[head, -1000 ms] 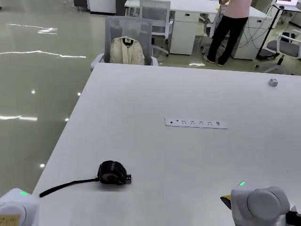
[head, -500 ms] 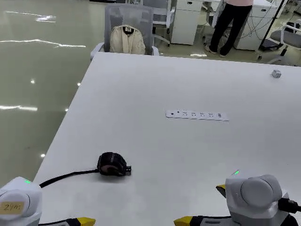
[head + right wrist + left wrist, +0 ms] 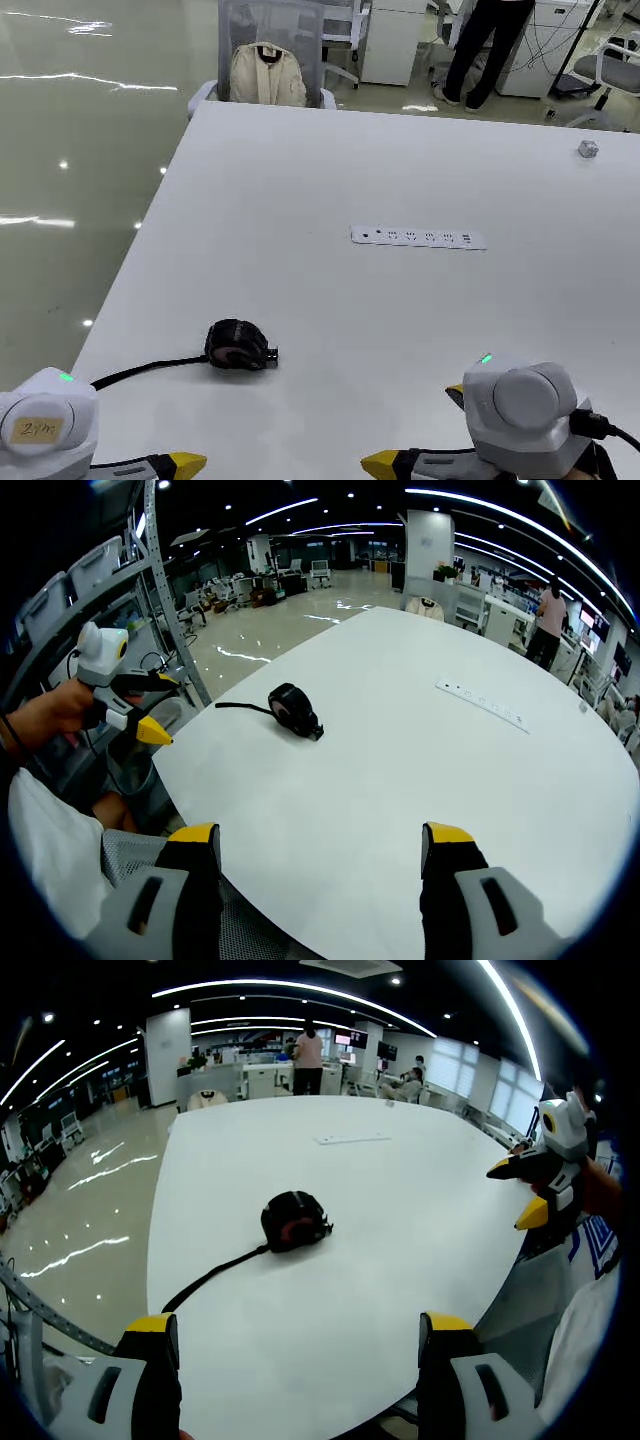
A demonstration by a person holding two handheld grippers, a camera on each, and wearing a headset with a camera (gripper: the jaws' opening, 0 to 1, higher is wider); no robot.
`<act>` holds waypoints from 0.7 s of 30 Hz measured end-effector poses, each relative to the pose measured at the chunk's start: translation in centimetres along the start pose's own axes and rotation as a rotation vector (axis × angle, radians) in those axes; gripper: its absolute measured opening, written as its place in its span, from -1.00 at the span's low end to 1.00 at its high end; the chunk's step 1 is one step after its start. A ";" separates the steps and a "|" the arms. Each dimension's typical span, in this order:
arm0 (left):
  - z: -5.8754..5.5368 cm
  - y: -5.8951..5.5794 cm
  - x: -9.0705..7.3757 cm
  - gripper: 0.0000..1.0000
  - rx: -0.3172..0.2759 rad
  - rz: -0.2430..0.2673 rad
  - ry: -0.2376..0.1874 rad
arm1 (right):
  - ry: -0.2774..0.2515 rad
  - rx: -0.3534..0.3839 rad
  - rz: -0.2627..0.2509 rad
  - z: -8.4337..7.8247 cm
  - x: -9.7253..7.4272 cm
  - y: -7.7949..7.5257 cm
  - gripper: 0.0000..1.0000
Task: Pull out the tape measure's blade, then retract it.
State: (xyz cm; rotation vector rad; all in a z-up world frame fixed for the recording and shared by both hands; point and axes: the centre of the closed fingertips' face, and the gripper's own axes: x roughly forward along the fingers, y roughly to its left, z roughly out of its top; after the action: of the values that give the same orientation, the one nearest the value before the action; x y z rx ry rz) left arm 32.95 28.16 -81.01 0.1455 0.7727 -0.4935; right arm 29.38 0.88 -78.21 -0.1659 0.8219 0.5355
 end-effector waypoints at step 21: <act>1.0 0.7 2.4 0.91 0.007 -0.014 0.015 | 0.011 -0.021 0.025 1.5 2.4 -0.9 0.65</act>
State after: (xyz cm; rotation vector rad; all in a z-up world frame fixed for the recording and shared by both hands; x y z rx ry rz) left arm 35.31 27.58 -82.02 0.1504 0.7869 -0.5092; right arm 32.14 1.52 -79.01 -0.1784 0.8305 0.5670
